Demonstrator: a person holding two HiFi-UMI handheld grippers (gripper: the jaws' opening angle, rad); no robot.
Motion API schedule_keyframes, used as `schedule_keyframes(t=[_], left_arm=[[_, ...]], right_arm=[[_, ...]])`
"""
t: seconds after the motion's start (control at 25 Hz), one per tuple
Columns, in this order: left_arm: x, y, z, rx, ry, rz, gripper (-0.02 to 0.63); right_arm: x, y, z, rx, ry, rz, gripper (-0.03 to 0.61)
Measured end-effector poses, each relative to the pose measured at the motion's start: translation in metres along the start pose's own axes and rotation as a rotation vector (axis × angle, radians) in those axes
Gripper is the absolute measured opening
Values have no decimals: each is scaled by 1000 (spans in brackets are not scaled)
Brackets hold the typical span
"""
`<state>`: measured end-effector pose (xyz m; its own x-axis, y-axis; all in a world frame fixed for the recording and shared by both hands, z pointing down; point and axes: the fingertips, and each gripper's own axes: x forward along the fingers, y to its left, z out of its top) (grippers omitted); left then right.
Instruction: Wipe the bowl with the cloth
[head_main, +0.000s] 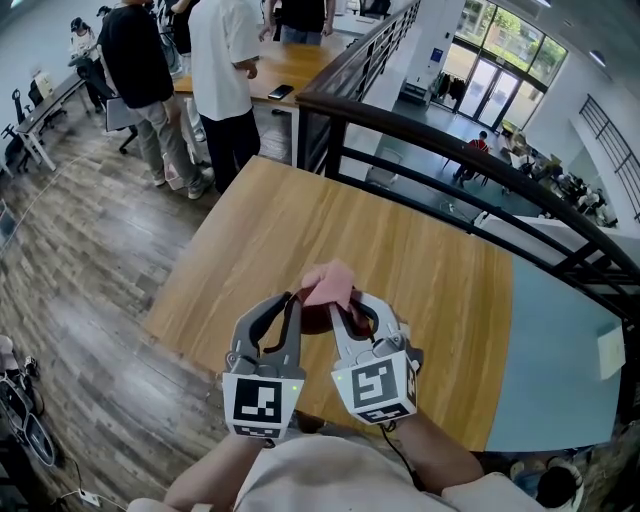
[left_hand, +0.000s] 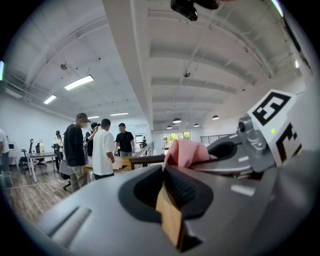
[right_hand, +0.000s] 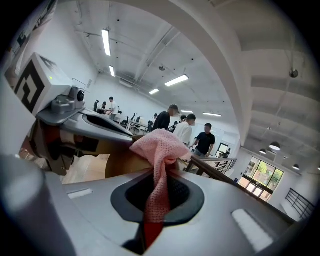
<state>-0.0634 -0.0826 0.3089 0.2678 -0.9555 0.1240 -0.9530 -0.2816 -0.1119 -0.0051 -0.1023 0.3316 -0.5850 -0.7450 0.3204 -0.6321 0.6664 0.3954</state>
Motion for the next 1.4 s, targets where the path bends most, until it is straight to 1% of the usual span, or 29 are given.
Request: schedule_keyframes(t=[0.2,0.4,0.56,0.8,0.88,0.96,1.2,1.4], left_arm=[[1,8,0,-35,-7,22,18],[2,11,-4,-43,-8,27,18],[5,9,-8,-39,4,16,20],[10,-1,-21,-23,54,-9,23],[11,-2,-26,-25,66,-18,23],[10,0,-29,-30,71,-19,21],[6,1,-31,-37,72,-30,15],[8,-1,-34,-35,83,-39,15]], right_arm=[[4,16,-18,-15,62,65,14],[8,31,-27,-40,101,119,14],[13,48,-31,-65,127,178,14],[19,79,-29,-172,154,271,14],[21,86,-25,-188,147,291,14],[23,89,-22,-201,138,299,14],[29,79,-13,-282,112,278,14],[32,59,-8,-277,95,228,15]])
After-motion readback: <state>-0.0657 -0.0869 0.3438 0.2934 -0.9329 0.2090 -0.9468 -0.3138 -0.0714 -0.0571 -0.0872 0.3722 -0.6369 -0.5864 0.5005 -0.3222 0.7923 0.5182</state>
